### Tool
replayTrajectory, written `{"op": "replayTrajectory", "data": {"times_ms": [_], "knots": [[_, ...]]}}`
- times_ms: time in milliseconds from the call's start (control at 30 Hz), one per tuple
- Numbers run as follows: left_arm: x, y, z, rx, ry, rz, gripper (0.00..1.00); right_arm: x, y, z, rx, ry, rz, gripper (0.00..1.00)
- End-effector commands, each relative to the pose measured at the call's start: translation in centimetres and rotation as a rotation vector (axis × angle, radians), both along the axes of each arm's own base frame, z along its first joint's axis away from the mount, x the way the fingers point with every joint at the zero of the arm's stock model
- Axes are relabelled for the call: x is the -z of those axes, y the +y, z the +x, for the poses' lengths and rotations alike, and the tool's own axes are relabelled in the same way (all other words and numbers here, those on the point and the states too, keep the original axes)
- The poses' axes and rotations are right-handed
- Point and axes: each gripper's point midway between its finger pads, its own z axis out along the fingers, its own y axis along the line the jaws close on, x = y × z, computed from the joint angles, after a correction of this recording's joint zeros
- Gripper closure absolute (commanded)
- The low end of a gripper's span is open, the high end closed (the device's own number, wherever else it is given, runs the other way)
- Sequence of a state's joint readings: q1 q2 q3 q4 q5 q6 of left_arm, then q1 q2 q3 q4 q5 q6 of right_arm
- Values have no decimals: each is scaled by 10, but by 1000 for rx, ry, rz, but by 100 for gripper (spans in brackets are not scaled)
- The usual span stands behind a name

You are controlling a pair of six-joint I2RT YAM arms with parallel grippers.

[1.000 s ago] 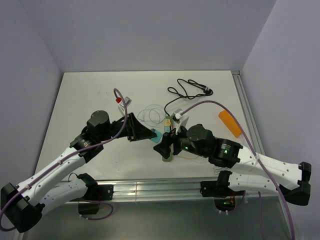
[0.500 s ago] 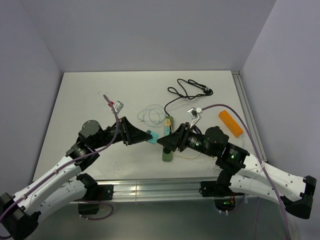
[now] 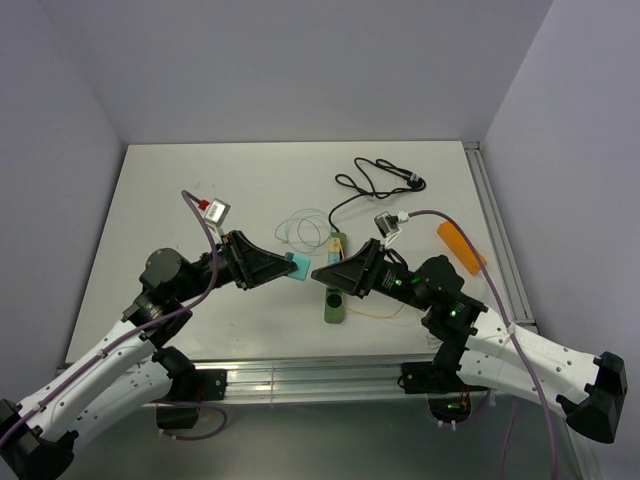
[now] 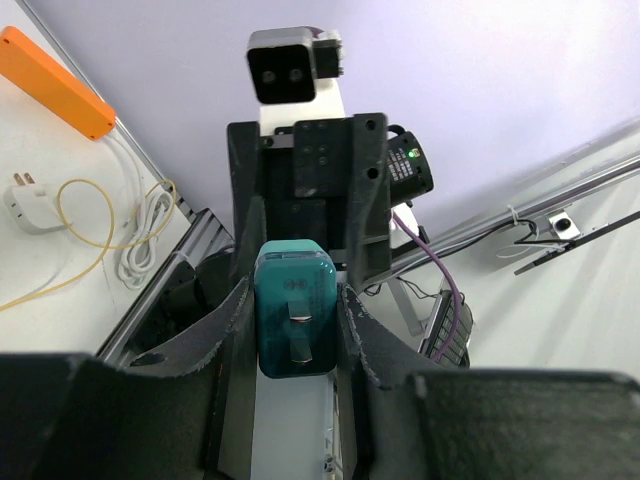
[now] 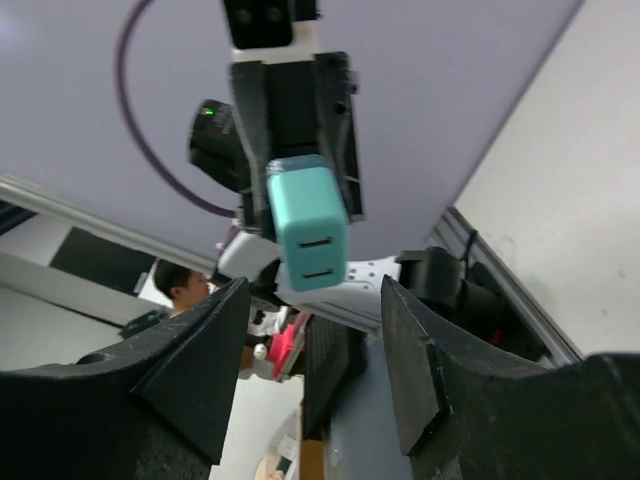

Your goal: Insert the plug

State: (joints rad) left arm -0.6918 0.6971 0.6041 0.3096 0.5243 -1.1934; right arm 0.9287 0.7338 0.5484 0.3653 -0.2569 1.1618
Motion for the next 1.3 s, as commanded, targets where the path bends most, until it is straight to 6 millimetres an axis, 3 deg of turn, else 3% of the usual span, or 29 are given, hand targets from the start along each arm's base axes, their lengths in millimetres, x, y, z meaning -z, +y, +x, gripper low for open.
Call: {"op": "replayTrajectory", "data": {"times_ms": [0, 233, 567, 833, 900, 933, 967, 1000, 1067, 1100, 1133, 1167, 1200, 1233, 1267], "knots": [[-18, 4, -3, -11, -47, -45, 100, -31, -7, -9, -24, -69, 116, 37], [-22, 1, -3, 6, -46, -60, 100, -39, 6, -9, -77, -84, 131, 39], [-22, 3, -6, 14, -36, -73, 100, -41, 15, -2, -72, -99, 125, 56], [-14, 1, -6, 34, -7, -83, 100, -45, 18, 1, -69, -121, 124, 57], [-13, 0, -6, 37, -6, -82, 100, -45, 21, 2, -67, -126, 109, 65], [-12, 0, -6, 38, -6, -78, 100, -44, 21, 3, -67, -126, 104, 90], [-11, -1, -6, 37, -9, -70, 100, -43, 22, 3, -64, -126, 95, 100], [-12, -1, -5, 30, -14, -65, 99, -39, 23, 6, -54, -115, 61, 100], [-1, -1, 4, -19, 4, -1, 63, -37, 19, 9, -28, -115, 26, 100], [-6, 2, 7, -52, -3, 10, 47, -27, 18, 11, -11, -101, -43, 100], [11, 4, 13, -87, 52, 85, 39, -22, 14, 13, 8, -95, -82, 100], [14, 7, 17, -119, 10, 124, 36, -22, 7, 12, 32, -98, -105, 100], [9, 14, 23, -181, -2, 137, 31, -10, 2, 15, 57, -81, -186, 100], [27, 19, 27, -216, 35, 216, 18, 5, -7, 14, 75, -47, -264, 100], [34, 26, 32, -267, 60, 255, 12, -7, -10, 16, 97, -78, -250, 100]]}}
